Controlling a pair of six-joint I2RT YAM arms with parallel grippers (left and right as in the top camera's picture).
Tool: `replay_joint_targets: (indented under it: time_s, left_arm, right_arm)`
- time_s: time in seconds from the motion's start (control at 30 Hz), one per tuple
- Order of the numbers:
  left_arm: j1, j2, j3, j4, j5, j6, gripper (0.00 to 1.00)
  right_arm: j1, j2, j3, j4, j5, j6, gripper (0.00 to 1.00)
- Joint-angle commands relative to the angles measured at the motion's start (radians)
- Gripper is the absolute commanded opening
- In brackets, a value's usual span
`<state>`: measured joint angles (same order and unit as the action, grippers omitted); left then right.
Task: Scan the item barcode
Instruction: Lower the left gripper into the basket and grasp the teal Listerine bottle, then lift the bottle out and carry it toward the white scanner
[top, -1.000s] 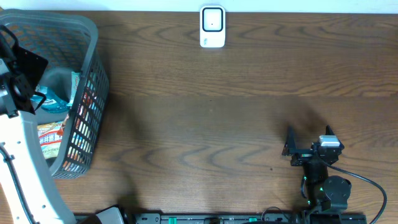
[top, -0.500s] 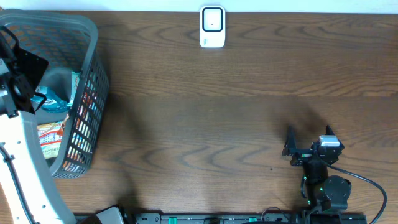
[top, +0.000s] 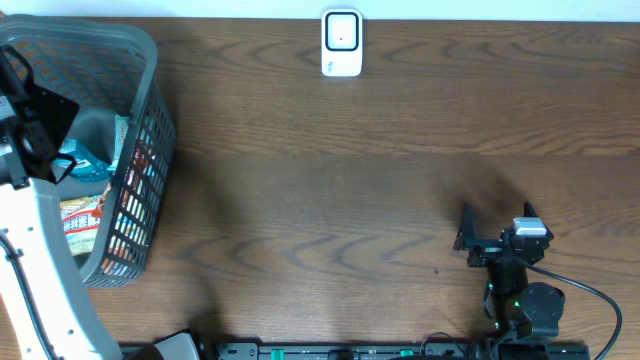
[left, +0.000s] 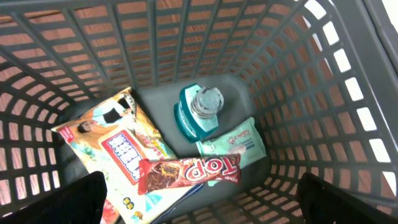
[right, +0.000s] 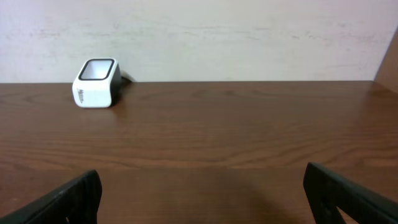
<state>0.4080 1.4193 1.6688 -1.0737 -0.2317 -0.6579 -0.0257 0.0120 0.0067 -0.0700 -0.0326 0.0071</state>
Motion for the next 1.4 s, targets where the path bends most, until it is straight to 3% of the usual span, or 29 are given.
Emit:
replay_joint_targets:
  time_s: [0.0, 0.23, 0.63, 1.07, 1.13, 1.23, 1.37]
  left_arm:
    - [0.020, 0.016, 0.019, -0.005, -0.039, -0.024, 0.98]
    - [0.049, 0.123, 0.019, -0.002, -0.039, -0.104, 0.98]
    - [0.049, 0.329, 0.019, 0.096, -0.039, -0.109, 0.98]
    - [0.051, 0.522, 0.017, 0.115, -0.038, -0.209, 0.98]
    - [0.051, 0.537, 0.017, 0.119, -0.034, -0.209, 0.91]
    - [0.051, 0.541, 0.017, 0.123, -0.035, -0.209, 0.56]
    - [0.051, 0.531, 0.018, 0.137, -0.035, -0.209, 0.40]
  right_arm:
    - [0.005, -0.005, -0.001, -0.004, 0.004, 0.011, 0.99]
    - [0.005, -0.005, -0.001, -0.004, 0.004, 0.011, 0.99]
    - [0.005, -0.005, -0.001, -0.004, 0.004, 0.011, 0.99]
    - [0.005, -0.005, -0.001, -0.004, 0.004, 0.011, 0.99]
    - [0.005, -0.005, -0.001, -0.004, 0.004, 0.011, 0.99]
    - [0.005, -0.005, -0.001, -0.004, 0.004, 0.011, 0.99]
    - [0.005, -0.005, -0.001, -0.004, 0.004, 0.011, 0.99]
